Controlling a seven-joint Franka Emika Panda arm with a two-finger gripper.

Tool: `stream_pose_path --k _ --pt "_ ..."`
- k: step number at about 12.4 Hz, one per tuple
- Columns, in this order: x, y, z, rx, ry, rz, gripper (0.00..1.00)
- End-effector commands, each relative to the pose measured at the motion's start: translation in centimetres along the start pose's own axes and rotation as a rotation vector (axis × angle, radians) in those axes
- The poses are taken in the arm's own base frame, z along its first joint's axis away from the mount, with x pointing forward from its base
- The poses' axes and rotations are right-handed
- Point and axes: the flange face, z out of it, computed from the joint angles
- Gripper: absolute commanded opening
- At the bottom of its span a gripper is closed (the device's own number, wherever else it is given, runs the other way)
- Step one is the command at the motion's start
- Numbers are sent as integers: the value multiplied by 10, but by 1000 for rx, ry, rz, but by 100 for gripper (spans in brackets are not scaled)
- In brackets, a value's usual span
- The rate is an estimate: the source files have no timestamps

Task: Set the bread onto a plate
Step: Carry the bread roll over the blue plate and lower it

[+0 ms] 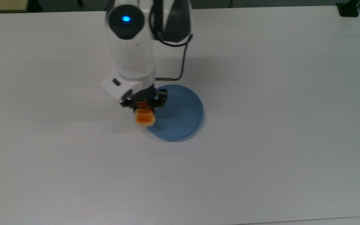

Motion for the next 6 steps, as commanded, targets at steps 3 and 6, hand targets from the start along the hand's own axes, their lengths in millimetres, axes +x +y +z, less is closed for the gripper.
stream_pose_path --k 3,6 --pt "-16 -75 39 5 4 100 52" --pt "-13 -82 46 15 24 152 52"
